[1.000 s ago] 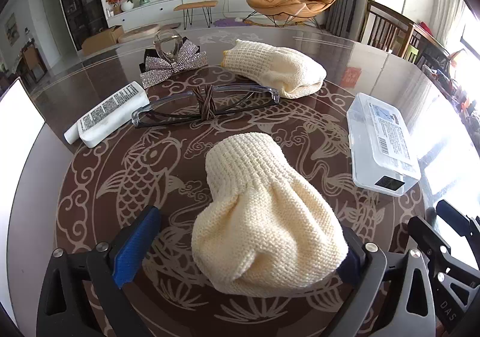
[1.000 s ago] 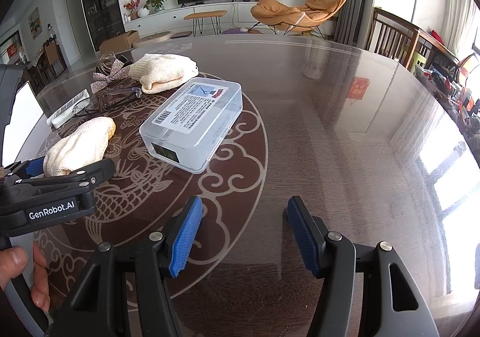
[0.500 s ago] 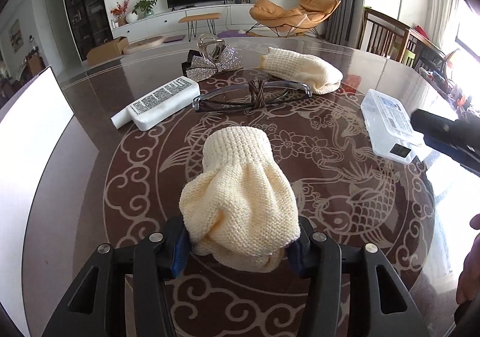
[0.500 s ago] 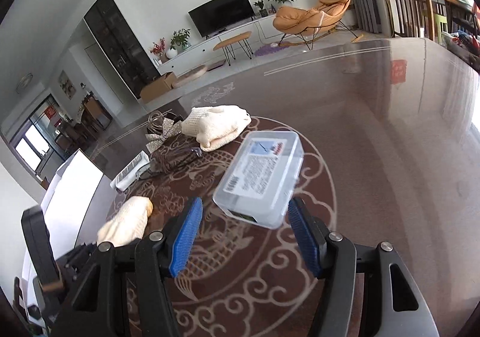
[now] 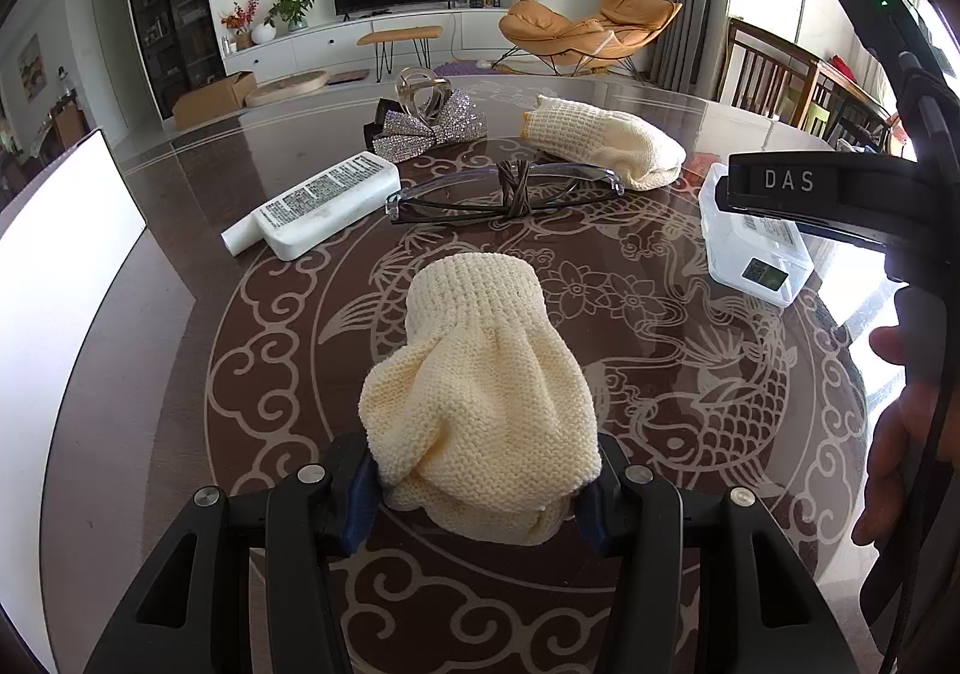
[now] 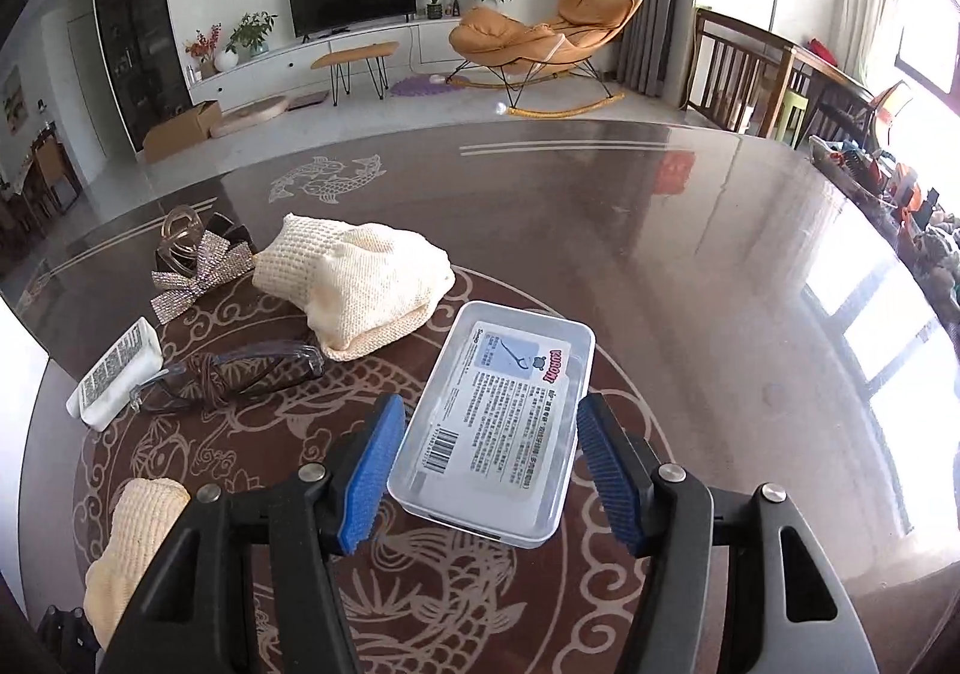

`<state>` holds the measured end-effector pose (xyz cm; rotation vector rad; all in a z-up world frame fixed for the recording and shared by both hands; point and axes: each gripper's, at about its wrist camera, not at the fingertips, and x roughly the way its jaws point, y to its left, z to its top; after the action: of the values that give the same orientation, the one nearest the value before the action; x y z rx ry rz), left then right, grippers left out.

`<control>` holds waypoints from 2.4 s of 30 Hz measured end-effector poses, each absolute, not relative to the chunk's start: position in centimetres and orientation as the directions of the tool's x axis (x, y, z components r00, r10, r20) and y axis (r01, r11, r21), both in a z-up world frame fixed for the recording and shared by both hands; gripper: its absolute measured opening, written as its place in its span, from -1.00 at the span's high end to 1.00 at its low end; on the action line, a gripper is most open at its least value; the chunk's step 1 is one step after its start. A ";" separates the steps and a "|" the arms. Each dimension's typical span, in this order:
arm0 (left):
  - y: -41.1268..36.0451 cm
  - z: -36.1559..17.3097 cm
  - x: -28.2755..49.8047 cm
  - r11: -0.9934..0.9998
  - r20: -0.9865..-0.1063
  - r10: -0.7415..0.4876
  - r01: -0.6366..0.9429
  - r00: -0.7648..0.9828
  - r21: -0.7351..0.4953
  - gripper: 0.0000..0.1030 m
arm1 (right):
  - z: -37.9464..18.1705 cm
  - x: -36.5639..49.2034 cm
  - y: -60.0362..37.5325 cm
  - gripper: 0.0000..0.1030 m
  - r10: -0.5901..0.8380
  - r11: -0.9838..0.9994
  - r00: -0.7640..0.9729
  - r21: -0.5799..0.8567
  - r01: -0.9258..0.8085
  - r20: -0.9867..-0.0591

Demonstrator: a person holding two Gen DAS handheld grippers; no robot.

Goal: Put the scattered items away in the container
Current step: 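Close the left tool on the knitted mitten while the right tool grasps the clear box, then carry the mitten and the clear box over the white container with both tools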

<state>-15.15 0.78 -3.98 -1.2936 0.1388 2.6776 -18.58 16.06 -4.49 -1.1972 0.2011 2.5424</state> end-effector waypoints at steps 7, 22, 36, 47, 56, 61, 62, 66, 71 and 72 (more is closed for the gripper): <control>0.8 -4.0 -15.2 -0.982 -0.784 0.107 -0.188 -0.611 0.012 -0.02 | -7.2 -20.9 17.7 -0.32 0.225 -0.939 -0.542 -0.031 -0.343 -0.810; 0.6 -3.9 -15.0 -0.981 -0.785 0.121 -0.194 -0.607 -0.001 -0.01 | -10.9 -10.7 22.0 -0.22 -0.037 -0.987 -0.646 0.127 -0.095 -0.763; -3.1 -2.5 -2.0 -0.973 -0.759 0.198 -0.220 -0.621 -0.074 0.08 | -9.0 2.0 18.5 -0.22 -0.190 -0.970 -0.644 0.242 0.008 -0.741; -4.9 -1.9 0.9 -0.973 -0.758 0.217 -0.194 -0.615 -0.122 0.08 | -7.3 2.2 12.2 -0.22 -0.303 -0.953 -0.605 0.253 0.169 -0.736; -19.1 6.4 3.1 -0.980 -0.654 0.063 0.076 -0.754 -0.183 0.08 | 0.2 -2.1 -1.2 -0.22 -0.504 -0.850 -0.555 0.268 0.453 -0.662; -29.9 8.2 4.0 -0.937 -0.650 -0.117 0.301 -0.751 -0.179 0.08 | 5.7 -3.8 -12.8 -0.22 -0.638 -0.728 -0.495 0.253 0.637 -0.590; -31.6 8.1 4.0 -0.924 -0.657 -0.137 0.334 -0.742 -0.184 0.08 | 6.5 -3.9 -15.1 -0.22 -0.655 -0.706 -0.485 0.239 0.667 -0.580; -36.6 7.0 3.6 -0.883 -0.691 -0.179 0.424 -0.700 -0.200 0.08 | 6.8 -5.0 -23.6 -0.22 -0.684 -0.634 -0.414 0.209 0.744 -0.601; -39.9 4.0 2.3 -0.829 -0.774 -0.193 0.522 -0.603 -0.200 0.07 | 3.2 -7.6 -30.7 -0.23 -0.613 -0.605 -0.342 0.144 0.783 -0.712; -40.3 3.2 2.1 -0.815 -0.795 -0.193 0.545 -0.576 -0.197 0.05 | 2.4 -8.1 -31.5 -0.23 -0.592 -0.605 -0.339 0.125 0.786 -0.731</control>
<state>2.06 -40.27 3.21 -1.4915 -0.7898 3.1496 -8.07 -31.49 2.36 -1.7157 -0.5606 3.5944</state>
